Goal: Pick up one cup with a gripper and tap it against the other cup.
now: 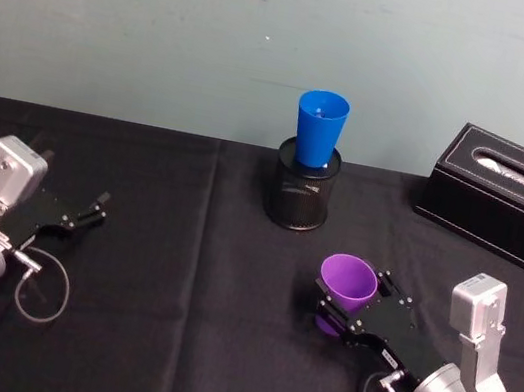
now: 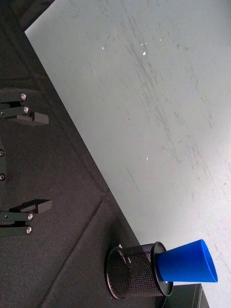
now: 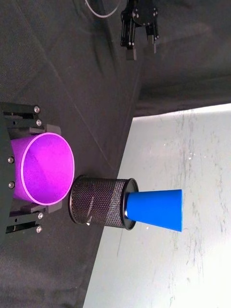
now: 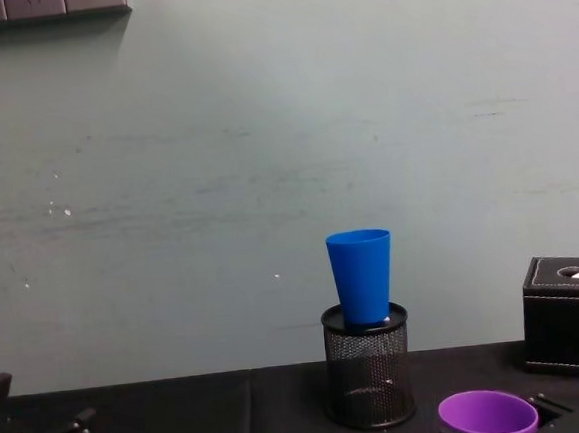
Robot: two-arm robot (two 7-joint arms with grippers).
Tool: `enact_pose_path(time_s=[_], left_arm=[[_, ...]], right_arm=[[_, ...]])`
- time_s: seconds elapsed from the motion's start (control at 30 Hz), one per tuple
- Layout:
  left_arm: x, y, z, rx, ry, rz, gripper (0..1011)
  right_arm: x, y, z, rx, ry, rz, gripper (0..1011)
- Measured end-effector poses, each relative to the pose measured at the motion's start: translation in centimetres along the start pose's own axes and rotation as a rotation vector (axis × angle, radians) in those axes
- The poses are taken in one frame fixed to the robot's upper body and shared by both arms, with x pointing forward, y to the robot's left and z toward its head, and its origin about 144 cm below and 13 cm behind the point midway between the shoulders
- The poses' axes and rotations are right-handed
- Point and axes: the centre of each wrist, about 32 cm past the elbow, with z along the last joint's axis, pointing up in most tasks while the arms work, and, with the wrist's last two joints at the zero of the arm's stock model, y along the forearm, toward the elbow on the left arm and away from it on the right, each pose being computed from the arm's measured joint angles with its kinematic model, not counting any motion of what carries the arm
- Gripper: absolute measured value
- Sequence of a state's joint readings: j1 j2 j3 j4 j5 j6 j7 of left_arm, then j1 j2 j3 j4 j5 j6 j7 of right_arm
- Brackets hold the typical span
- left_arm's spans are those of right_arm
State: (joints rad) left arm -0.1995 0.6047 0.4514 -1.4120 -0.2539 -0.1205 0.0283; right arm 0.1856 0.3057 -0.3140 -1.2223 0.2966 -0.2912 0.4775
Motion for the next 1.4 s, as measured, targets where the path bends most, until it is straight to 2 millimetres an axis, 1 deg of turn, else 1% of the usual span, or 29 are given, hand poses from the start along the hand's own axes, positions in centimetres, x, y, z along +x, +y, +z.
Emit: enact_pose_path(time_s=[0.2, 0.57, 1.4], left_arm=[[0.00, 0.00, 0.00, 0.000, 0.000, 0.000, 1011], [0.00, 0.00, 0.00, 0.000, 0.000, 0.000, 1011], [0.00, 0.00, 0.00, 0.000, 0.000, 0.000, 1011]], right_arm=[[0.00, -0.01, 0.01, 0.000, -0.001, 0.000, 769], [0.00, -0.01, 0.02, 0.000, -0.002, -0.001, 723], [0.00, -0.02, 0.02, 0.000, -0.002, -0.002, 724]])
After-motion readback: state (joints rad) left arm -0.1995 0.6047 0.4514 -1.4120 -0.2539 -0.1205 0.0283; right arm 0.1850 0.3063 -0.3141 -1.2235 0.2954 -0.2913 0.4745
